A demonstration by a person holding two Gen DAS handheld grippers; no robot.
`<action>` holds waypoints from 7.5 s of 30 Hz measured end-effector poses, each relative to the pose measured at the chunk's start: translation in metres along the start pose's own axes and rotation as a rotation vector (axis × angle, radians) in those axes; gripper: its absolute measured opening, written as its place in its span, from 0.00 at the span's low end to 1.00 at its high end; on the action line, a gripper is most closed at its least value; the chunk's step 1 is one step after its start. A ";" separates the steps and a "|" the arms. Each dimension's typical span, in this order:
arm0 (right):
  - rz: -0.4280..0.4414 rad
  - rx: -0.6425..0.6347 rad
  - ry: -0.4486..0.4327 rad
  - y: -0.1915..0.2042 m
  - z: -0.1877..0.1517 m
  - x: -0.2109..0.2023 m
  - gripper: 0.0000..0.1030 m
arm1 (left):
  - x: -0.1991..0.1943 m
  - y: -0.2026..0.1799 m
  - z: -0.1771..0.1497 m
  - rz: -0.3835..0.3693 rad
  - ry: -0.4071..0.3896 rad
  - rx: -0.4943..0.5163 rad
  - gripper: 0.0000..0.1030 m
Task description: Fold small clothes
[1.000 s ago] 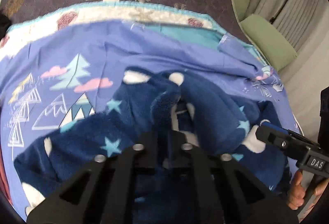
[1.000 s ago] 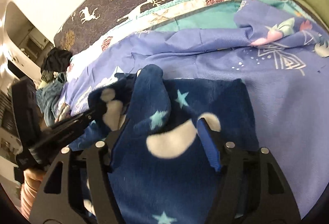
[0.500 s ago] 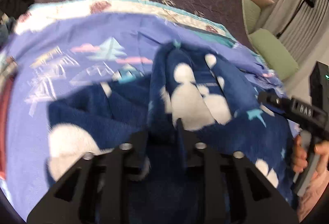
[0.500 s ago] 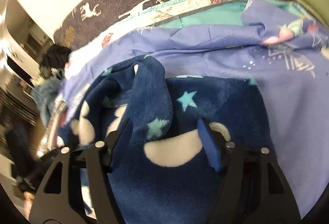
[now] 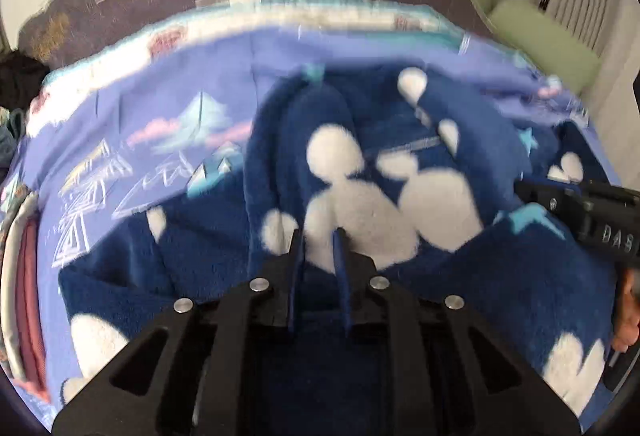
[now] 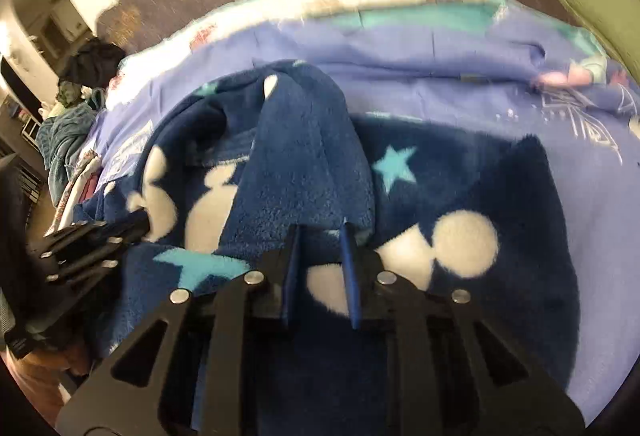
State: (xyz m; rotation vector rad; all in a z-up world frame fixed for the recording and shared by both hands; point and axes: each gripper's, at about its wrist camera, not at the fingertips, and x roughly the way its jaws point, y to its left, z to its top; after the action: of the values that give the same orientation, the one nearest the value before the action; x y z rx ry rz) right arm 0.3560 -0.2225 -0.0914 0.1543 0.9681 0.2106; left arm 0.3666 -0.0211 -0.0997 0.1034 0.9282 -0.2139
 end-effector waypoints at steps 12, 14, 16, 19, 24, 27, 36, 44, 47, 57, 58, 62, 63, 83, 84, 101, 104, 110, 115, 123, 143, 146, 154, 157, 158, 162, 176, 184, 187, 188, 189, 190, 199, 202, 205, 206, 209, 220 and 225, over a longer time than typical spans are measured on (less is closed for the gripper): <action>0.040 -0.022 -0.133 -0.018 -0.062 -0.113 0.26 | -0.128 0.031 -0.060 -0.010 -0.135 0.035 0.31; 0.055 -0.022 -0.124 -0.024 -0.084 -0.124 0.35 | -0.137 0.029 -0.087 -0.023 -0.125 0.073 0.38; -0.027 -0.022 -0.055 -0.032 -0.107 -0.115 0.41 | -0.118 0.025 -0.112 0.060 -0.045 0.128 0.43; -0.045 -0.010 -0.004 -0.041 -0.131 -0.096 0.42 | -0.112 0.010 -0.133 0.157 -0.101 0.229 0.44; 0.003 -0.009 -0.049 -0.035 -0.121 -0.130 0.55 | -0.152 0.017 -0.124 0.121 -0.146 0.183 0.51; -0.052 -0.027 -0.089 -0.043 -0.115 -0.148 0.57 | -0.169 0.033 -0.123 0.166 -0.158 0.100 0.55; -0.016 0.049 -0.085 -0.083 -0.190 -0.199 0.63 | -0.214 0.048 -0.219 0.046 -0.118 0.005 0.70; 0.019 0.133 -0.128 -0.084 -0.262 -0.238 0.63 | -0.254 0.011 -0.278 0.021 -0.142 0.034 0.70; 0.055 0.061 -0.166 -0.060 -0.275 -0.259 0.63 | -0.278 -0.015 -0.288 -0.032 -0.195 0.077 0.70; 0.278 -0.356 -0.150 0.051 -0.355 -0.293 0.44 | -0.305 -0.112 -0.334 -0.249 -0.208 0.284 0.70; 0.250 -0.375 -0.153 0.056 -0.364 -0.294 0.38 | -0.303 -0.120 -0.340 -0.252 -0.202 0.298 0.70; 0.198 -0.334 -0.152 0.048 -0.384 -0.297 0.36 | -0.304 -0.147 -0.364 -0.275 -0.197 0.352 0.70; 0.193 -0.323 -0.158 0.046 -0.391 -0.300 0.36 | -0.305 -0.150 -0.369 -0.279 -0.199 0.357 0.70; 0.173 -0.413 -0.197 0.071 -0.417 -0.305 0.48 | -0.294 -0.157 -0.393 -0.248 -0.172 0.341 0.70; 0.174 -0.404 -0.199 0.069 -0.416 -0.305 0.48 | -0.293 -0.156 -0.393 -0.251 -0.172 0.326 0.66; 0.132 -0.528 -0.219 0.104 -0.418 -0.282 0.07 | -0.336 -0.110 -0.356 -0.419 -0.275 0.122 0.14; 0.286 -0.495 -0.251 0.109 -0.413 -0.310 0.07 | -0.352 -0.111 -0.351 -0.471 -0.306 0.126 0.14; 0.310 -0.497 -0.085 0.112 -0.422 -0.274 0.14 | -0.344 -0.125 -0.355 -0.474 -0.277 0.178 0.14; 0.436 -0.279 -0.140 0.067 -0.404 -0.296 0.35 | -0.334 -0.135 -0.368 -0.439 -0.233 0.241 0.14; 0.660 0.001 -0.011 0.059 -0.368 -0.273 0.59 | -0.325 -0.139 -0.373 -0.446 -0.206 0.248 0.15; 0.437 -0.060 0.049 0.062 -0.385 -0.276 0.31 | -0.354 -0.013 -0.415 -0.176 -0.258 -0.047 0.59; 0.433 -0.083 0.027 0.062 -0.385 -0.279 0.32 | -0.334 0.002 -0.417 -0.215 -0.210 -0.120 0.61; 0.462 -0.052 0.010 0.056 -0.387 -0.278 0.24 | -0.322 0.019 -0.432 -0.249 -0.170 -0.193 0.16; 0.387 -0.047 -0.018 0.040 -0.384 -0.286 0.46 | -0.326 0.015 -0.436 -0.232 -0.165 -0.164 0.16; 0.357 -0.042 -0.042 0.032 -0.384 -0.292 0.47 | -0.328 0.016 -0.437 -0.234 -0.172 -0.169 0.16; 0.218 0.054 -0.143 -0.020 -0.387 -0.324 0.61 | -0.335 0.019 -0.436 -0.271 -0.206 -0.213 0.24; 0.389 0.314 -0.025 -0.090 -0.401 -0.284 0.65 | -0.296 0.016 -0.412 -0.456 -0.133 -0.312 0.11; 0.377 0.320 -0.194 -0.083 -0.399 -0.350 0.08 | -0.358 0.011 -0.411 -0.422 -0.264 -0.301 0.07; 0.384 0.294 -0.245 -0.080 -0.405 -0.378 0.08 | -0.389 -0.001 -0.410 -0.397 -0.317 -0.226 0.08; 0.378 0.277 -0.255 -0.078 -0.406 -0.383 0.08 | -0.396 -0.004 -0.409 -0.385 -0.332 -0.200 0.08; 0.365 0.260 -0.261 -0.076 -0.406 -0.384 0.08 | -0.398 -0.006 -0.409 -0.376 -0.337 -0.185 0.08; 0.358 0.249 -0.258 -0.074 -0.407 -0.382 0.08 | -0.397 -0.006 -0.408 -0.363 -0.335 -0.176 0.08; 0.412 0.245 -0.312 -0.066 -0.401 -0.391 0.08 | -0.419 -0.006 -0.402 -0.314 -0.393 -0.166 0.08; 0.428 0.235 -0.371 -0.064 -0.399 -0.414 0.08 | -0.451 -0.009 -0.403 -0.256 -0.468 -0.134 0.07; 0.411 0.194 -0.390 -0.058 -0.397 -0.422 0.08 | -0.469 -0.009 -0.402 -0.226 -0.522 -0.108 0.00; 0.397 0.179 -0.385 -0.058 -0.394 -0.419 0.08 | -0.466 -0.007 -0.399 -0.229 -0.520 -0.108 0.00; 0.384 0.210 -0.336 -0.064 -0.387 -0.397 0.09 | -0.439 0.006 -0.394 -0.184 -0.451 -0.162 0.07; 0.314 0.252 -0.264 -0.075 -0.402 -0.370 0.10 | -0.322 0.017 -0.432 -0.361 -0.060 -0.276 0.68; 0.303 0.271 -0.267 -0.076 -0.405 -0.369 0.10 | -0.330 0.010 -0.430 -0.395 -0.097 -0.282 0.12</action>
State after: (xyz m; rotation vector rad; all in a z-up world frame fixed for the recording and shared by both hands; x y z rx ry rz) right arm -0.1737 -0.3718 -0.0392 0.5659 0.6999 0.3279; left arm -0.1589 0.1119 -0.0908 -0.3517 0.8670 -0.4463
